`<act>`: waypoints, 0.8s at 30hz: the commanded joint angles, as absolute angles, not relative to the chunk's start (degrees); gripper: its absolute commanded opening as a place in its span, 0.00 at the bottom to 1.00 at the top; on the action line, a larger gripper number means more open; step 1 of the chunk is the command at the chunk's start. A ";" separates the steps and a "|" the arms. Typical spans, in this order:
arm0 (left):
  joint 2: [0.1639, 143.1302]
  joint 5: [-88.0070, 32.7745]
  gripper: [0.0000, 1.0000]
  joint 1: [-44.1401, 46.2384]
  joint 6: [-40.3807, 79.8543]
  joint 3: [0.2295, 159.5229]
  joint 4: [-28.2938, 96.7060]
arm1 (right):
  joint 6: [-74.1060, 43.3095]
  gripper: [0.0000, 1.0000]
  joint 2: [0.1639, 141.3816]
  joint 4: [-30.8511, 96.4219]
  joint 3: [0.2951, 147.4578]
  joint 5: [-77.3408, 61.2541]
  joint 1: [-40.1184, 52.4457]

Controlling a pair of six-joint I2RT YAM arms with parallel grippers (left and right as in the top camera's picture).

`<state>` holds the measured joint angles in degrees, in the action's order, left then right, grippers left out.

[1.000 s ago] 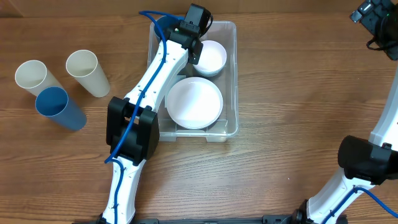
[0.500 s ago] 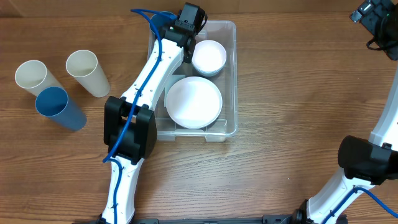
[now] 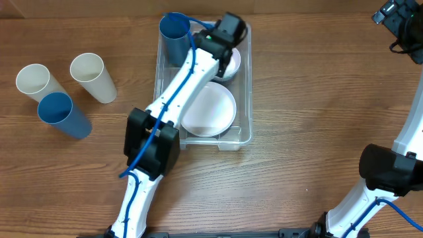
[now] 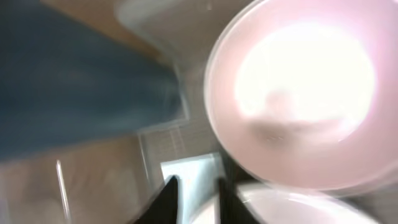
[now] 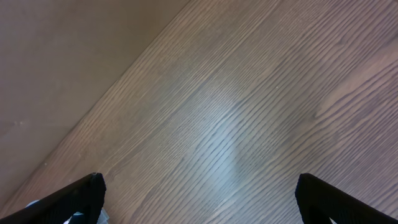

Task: Pack container
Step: 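Open the left gripper to release the blue cup and lift away, then move the left gripper to the second blue cup and grasp it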

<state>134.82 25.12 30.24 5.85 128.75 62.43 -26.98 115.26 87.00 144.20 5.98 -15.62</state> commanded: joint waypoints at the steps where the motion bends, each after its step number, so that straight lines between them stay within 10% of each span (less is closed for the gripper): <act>1: 133.86 23.20 0.58 30.89 10.37 142.45 71.75 | -27.22 1.00 114.98 86.70 144.59 6.39 -15.51; 10: 125.71 12.97 1.00 23.46 11.62 170.17 96.79 | -27.22 1.00 114.98 86.70 144.59 6.39 -15.51; 24: 81.34 20.99 1.00 14.26 20.45 121.27 96.79 | -27.22 1.00 114.98 86.70 144.59 6.39 -15.51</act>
